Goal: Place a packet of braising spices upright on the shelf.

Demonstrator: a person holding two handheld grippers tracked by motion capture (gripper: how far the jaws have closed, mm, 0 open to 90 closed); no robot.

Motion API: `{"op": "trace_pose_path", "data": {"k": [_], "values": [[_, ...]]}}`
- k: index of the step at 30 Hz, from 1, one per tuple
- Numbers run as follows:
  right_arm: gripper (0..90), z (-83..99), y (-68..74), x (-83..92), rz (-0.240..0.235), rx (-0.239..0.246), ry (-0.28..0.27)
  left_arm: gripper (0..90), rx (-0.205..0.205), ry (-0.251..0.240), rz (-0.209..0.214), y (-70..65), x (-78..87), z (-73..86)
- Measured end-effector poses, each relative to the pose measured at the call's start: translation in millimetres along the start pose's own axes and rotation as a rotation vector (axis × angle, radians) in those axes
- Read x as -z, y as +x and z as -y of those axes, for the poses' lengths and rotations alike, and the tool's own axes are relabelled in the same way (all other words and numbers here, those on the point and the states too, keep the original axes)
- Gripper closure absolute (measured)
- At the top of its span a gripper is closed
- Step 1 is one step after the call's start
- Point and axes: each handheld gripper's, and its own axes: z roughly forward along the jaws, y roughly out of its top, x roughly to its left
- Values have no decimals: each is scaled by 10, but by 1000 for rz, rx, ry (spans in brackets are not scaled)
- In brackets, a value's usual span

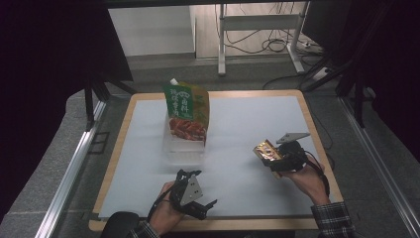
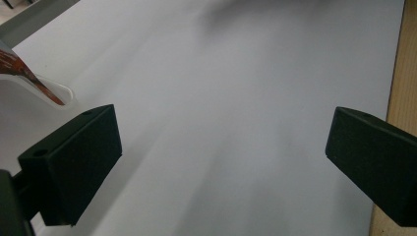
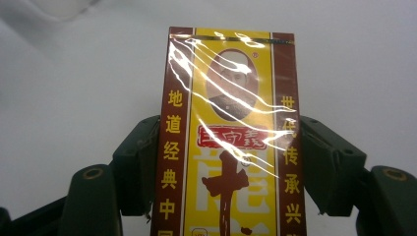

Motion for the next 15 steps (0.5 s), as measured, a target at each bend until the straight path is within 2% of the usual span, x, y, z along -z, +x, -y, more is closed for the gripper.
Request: {"op": "trace_pose_path", "data": {"k": [8,13,15], "values": [[313,36,126,-151,-28,25,38,2,-1,-1,0,1,2,0],[314,92,119,-256,-25,52,80,2,-1,1,2,0,0,1],[311,98,106,-268,-27,45,86,3,0,1,4,-1,-1,1]]}}
